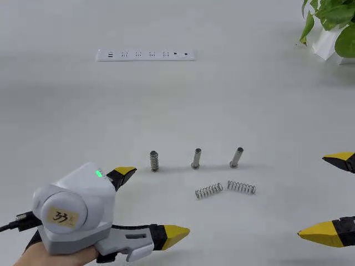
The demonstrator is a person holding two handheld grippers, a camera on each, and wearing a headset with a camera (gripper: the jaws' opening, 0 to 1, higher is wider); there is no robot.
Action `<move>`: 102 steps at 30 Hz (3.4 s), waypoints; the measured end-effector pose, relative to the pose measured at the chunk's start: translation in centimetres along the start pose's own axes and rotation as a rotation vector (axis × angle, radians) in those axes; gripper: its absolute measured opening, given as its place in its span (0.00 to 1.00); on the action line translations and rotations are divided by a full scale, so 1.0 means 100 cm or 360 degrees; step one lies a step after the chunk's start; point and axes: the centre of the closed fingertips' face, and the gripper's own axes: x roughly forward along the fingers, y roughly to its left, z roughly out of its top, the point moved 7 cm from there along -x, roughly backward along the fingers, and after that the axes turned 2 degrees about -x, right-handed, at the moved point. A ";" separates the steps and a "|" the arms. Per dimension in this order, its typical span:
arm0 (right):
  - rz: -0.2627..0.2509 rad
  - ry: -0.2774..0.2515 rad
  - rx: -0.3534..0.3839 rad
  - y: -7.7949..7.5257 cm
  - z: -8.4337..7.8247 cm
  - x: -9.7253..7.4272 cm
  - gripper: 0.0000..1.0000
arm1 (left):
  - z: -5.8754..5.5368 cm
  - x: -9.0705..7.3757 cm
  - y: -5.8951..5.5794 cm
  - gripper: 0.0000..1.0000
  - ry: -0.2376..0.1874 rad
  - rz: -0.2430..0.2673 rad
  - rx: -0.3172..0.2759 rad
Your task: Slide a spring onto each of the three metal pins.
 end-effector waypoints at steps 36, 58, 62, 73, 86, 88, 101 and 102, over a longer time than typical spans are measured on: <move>-0.0083 -0.0128 0.0152 0.021 -0.009 -0.005 0.99 | 0.004 0.064 -0.013 0.34 0.0009 -0.0077 0.0223; -0.0110 -0.0100 0.0173 0.022 -0.020 -0.015 0.95 | -0.006 0.082 -0.018 0.10 0.0031 -0.0114 0.0254; -0.0103 -0.0097 0.0172 0.025 -0.020 -0.014 0.95 | -0.006 0.081 -0.017 0.08 0.0030 -0.0110 0.0250; -0.0089 -0.0099 0.0163 0.028 -0.015 -0.008 0.94 | -0.005 0.079 -0.016 0.07 0.0005 -0.0100 0.0201; -0.0031 -0.0100 0.0115 0.034 -0.002 0.002 0.94 | 0.004 0.065 -0.008 0.06 -0.0033 -0.0085 0.0159; -0.0025 -0.0103 0.0105 0.034 0.000 0.003 0.94 | 0.006 0.062 -0.008 0.06 -0.0042 -0.0090 0.0150; 0.0012 -0.0117 0.0065 0.036 0.012 0.008 0.93 | 0.015 0.050 -0.008 0.06 -0.0095 -0.0106 0.0091; 0.0019 -0.0126 0.0064 0.036 0.014 0.009 0.93 | 0.016 0.048 -0.009 0.06 -0.0106 -0.0118 0.0079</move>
